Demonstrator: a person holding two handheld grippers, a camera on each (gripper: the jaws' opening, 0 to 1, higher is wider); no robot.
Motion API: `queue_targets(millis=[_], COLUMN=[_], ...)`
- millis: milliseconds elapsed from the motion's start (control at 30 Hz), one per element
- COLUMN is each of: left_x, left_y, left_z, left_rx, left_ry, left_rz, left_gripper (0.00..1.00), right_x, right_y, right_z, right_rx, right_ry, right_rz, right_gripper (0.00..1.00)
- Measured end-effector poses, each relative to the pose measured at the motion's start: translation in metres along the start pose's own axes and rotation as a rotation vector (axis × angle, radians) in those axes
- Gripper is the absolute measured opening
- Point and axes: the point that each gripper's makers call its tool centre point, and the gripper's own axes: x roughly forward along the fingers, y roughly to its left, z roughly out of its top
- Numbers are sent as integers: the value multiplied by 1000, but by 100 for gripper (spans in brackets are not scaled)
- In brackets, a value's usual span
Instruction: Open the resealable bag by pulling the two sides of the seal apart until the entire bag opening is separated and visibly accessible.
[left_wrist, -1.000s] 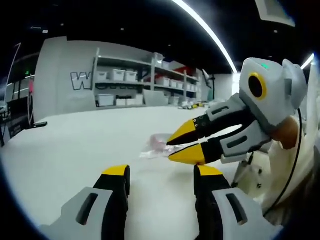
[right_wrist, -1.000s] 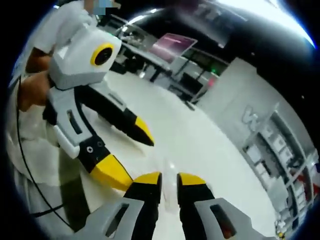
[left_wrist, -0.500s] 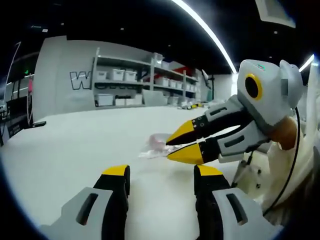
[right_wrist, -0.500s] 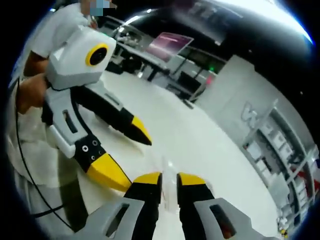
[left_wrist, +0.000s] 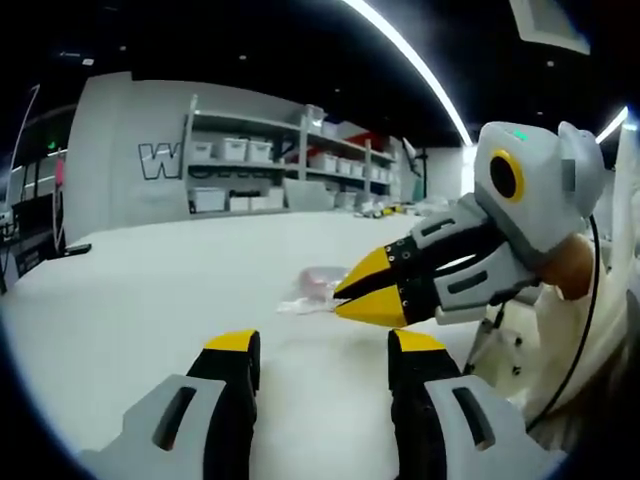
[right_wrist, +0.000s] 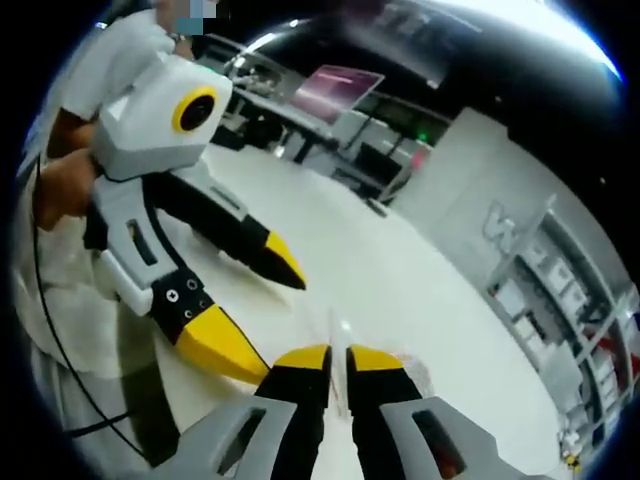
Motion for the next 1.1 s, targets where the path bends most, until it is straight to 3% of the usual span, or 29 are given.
queue_targets(millis=[1100], left_x=[0], left_y=[1], left_z=[-3], left_rx=[-3], left_ry=[6], left_rz=[5], left_gripper=[51], right_x=[1], right_y=[-3], right_z=[-8], right_rx=[53], right_ry=[16], right_rz=[-21], right_gripper=[1])
